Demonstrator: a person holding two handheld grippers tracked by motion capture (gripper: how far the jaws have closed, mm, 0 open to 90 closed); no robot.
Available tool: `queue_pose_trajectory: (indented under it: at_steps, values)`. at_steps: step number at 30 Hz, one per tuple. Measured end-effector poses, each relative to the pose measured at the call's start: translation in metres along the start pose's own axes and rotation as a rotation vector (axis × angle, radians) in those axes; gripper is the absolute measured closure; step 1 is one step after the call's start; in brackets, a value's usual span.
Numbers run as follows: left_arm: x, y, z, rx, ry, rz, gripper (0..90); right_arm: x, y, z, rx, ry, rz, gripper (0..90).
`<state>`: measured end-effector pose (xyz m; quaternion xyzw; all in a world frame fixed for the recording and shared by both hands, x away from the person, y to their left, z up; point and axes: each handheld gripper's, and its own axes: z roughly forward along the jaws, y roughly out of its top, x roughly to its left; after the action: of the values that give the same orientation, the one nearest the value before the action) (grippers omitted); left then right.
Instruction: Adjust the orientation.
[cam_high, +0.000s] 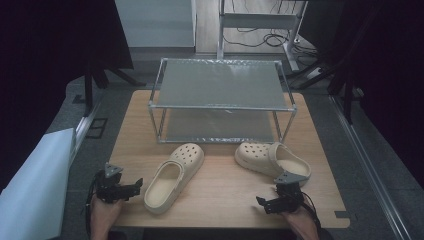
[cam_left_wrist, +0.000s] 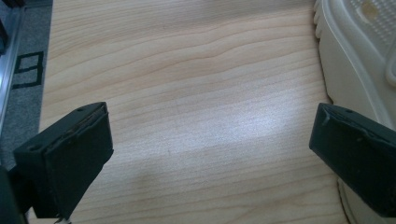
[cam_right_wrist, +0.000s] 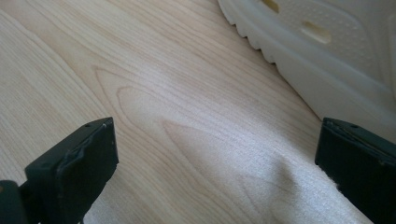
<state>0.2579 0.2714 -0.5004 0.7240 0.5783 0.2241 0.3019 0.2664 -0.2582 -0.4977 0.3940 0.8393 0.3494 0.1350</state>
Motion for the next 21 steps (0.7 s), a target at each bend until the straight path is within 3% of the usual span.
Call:
queue_pose_trajectory:
  at_steps: [5, 6, 9, 14, 21]
  values:
    - [-0.0019, 0.0006, 0.0017, -0.015, -0.002, 0.012, 0.0, -0.0005, -0.0004, -0.0003, 0.006, -0.028, -0.025, 0.0]
    - [-0.0020, 0.0008, 0.0018, -0.025, -0.008, 0.012, 0.0, 0.0003, -0.0004, -0.0003, 0.013, -0.049, -0.050, 0.0]
    - [-0.0016, 0.0009, 0.0032, -0.041, -0.025, 0.004, 0.0, 0.0008, -0.0005, 0.0004, 0.023, -0.038, -0.061, 0.0]
    - [0.0001, 0.0014, 0.0060, -0.027, -0.027, -0.018, 0.0, 0.0013, -0.0019, 0.0047, 0.048, -0.008, -0.070, 0.0]
    - [-0.0022, 0.0033, 0.0075, -0.012, -0.024, -0.017, 0.0, -0.0004, -0.0016, 0.0022, 0.031, -0.001, -0.048, 1.6]
